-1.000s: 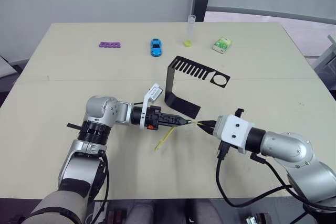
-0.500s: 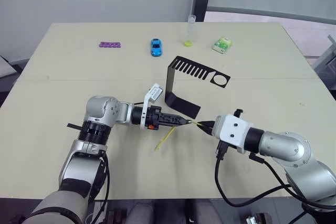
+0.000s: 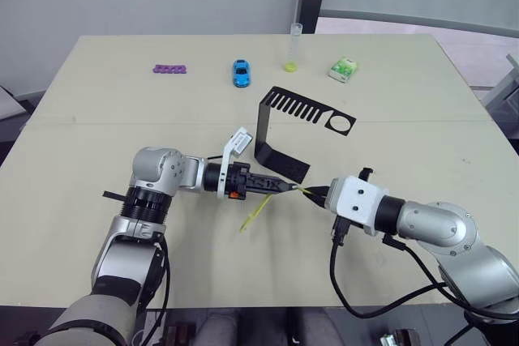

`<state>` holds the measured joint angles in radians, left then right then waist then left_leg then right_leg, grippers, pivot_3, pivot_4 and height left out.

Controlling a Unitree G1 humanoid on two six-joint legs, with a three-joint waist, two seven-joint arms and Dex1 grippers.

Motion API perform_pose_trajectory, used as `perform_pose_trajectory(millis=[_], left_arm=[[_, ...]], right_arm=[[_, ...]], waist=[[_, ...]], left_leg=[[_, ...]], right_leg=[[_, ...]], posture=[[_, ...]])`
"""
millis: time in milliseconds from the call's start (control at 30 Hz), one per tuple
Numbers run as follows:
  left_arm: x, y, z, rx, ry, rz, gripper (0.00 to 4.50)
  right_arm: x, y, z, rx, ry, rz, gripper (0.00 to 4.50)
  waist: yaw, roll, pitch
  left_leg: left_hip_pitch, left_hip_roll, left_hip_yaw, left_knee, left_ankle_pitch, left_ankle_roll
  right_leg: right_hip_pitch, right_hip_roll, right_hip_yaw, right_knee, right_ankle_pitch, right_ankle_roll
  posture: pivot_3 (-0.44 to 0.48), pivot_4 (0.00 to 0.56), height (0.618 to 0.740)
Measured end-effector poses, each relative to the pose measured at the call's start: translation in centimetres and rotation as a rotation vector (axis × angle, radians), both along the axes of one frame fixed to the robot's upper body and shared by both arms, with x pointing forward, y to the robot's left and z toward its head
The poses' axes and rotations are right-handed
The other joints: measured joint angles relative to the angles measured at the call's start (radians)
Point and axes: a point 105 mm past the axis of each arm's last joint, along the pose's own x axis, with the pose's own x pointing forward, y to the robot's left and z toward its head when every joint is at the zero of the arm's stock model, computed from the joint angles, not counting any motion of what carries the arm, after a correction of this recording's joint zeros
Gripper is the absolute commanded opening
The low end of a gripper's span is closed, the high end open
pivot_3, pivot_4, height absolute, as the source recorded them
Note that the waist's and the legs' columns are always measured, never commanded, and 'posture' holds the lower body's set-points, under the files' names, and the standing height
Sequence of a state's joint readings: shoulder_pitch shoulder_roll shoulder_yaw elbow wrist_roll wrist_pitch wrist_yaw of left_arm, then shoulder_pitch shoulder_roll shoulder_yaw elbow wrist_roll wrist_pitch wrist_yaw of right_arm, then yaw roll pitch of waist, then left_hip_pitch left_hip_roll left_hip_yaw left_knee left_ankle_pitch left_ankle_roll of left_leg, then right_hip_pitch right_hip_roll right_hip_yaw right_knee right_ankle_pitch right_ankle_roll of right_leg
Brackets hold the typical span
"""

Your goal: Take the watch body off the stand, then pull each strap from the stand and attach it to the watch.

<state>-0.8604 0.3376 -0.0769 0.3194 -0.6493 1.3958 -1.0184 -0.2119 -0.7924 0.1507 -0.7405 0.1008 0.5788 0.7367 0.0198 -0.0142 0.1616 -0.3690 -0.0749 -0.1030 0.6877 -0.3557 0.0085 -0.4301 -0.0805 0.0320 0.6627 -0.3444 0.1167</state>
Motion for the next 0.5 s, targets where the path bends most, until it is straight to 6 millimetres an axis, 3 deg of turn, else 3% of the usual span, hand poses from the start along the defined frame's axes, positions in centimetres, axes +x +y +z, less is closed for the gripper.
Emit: perform_pose_trajectory(millis=[500], left_arm=[[-0.02, -0.07, 0.09, -0.004, -0.005, -0.002, 1.58]], right_arm=[[0.27, 0.01, 0.17, -0.007, 0.008, -0.011, 0.0]], waist=[[0.0, 0.0, 0.0]], left_leg=[[0.0, 0.0, 0.0, 0.0, 0.0, 0.0]], right_leg=[[0.0, 0.0, 0.0, 0.0, 0.0, 0.0]], posture=[[0.0, 0.15, 0.74]])
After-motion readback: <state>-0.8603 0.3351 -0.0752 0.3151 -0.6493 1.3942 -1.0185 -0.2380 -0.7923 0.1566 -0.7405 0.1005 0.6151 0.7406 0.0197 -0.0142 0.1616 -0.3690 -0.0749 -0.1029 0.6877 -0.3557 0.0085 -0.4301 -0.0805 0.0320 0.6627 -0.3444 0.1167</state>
